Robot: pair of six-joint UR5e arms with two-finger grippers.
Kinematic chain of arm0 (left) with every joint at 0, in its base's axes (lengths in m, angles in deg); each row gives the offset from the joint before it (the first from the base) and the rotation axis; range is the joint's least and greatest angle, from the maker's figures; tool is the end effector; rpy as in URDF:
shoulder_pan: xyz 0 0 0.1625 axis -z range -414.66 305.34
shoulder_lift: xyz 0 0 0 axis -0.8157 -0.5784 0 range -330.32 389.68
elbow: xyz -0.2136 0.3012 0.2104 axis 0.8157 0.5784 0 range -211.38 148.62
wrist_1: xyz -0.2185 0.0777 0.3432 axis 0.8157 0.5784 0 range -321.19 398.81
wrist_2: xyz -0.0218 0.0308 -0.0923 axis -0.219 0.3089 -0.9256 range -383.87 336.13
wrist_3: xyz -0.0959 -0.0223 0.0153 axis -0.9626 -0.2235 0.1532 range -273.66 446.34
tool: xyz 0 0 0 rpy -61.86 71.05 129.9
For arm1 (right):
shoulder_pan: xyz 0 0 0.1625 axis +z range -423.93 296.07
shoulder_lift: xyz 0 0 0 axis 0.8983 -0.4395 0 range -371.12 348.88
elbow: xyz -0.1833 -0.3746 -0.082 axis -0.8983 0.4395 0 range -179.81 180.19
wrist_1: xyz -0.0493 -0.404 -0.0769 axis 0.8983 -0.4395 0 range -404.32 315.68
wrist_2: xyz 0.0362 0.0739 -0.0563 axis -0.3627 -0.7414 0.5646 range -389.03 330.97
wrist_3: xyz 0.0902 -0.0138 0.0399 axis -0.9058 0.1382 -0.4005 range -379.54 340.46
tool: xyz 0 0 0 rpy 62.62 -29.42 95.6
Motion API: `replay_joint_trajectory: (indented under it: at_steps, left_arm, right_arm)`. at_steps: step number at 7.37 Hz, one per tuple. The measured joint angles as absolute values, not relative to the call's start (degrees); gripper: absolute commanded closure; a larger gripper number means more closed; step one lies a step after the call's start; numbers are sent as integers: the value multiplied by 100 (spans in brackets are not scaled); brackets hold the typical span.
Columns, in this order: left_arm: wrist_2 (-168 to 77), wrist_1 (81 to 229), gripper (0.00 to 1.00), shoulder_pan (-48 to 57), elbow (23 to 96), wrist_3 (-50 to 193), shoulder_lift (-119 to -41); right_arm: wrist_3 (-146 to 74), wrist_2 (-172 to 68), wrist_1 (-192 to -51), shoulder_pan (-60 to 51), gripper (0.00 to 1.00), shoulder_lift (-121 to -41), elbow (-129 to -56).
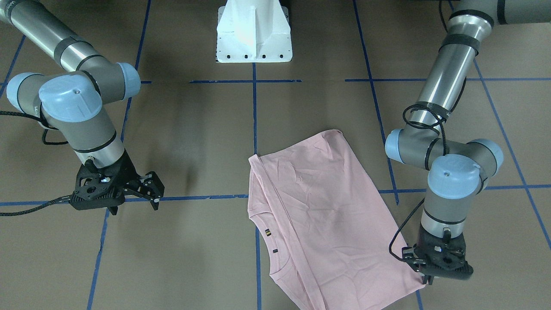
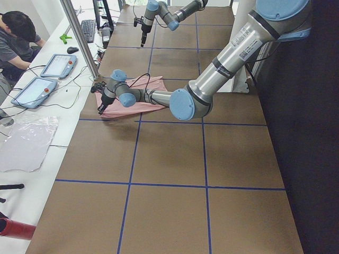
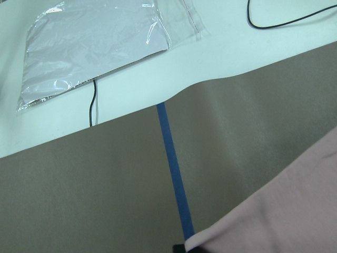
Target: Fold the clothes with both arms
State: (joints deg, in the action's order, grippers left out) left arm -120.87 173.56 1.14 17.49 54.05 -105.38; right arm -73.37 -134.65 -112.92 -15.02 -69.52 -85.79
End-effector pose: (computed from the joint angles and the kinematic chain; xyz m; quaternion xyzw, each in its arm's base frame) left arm 0.3676 -0.7563 0.4263 0.3136 0.2721 0.0404 0.9089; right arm -0.3852 -0.6037 0.3307 0.1865 -0.3861 0.0440 0.9023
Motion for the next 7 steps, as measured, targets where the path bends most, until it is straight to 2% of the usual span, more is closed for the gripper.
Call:
replay_joint_trajectory:
  at_steps: [2, 4, 7]
  left_arm:
    - [-12605, 17504, 0, 297, 2266, 5733, -10160]
    - [-12791, 17515, 0, 353, 2655, 5813, -9940]
    - [-12818, 17526, 0, 361, 2755, 5771, -9894]
  right_arm:
    - [-7992, -13382, -11461, -1746, 25, -6521, -8463]
    - [-9128, -13042, -11706, -2187, 30, -5568, -7863]
    - [-9726, -12536, -11882, -2734, 37, -4466, -6664]
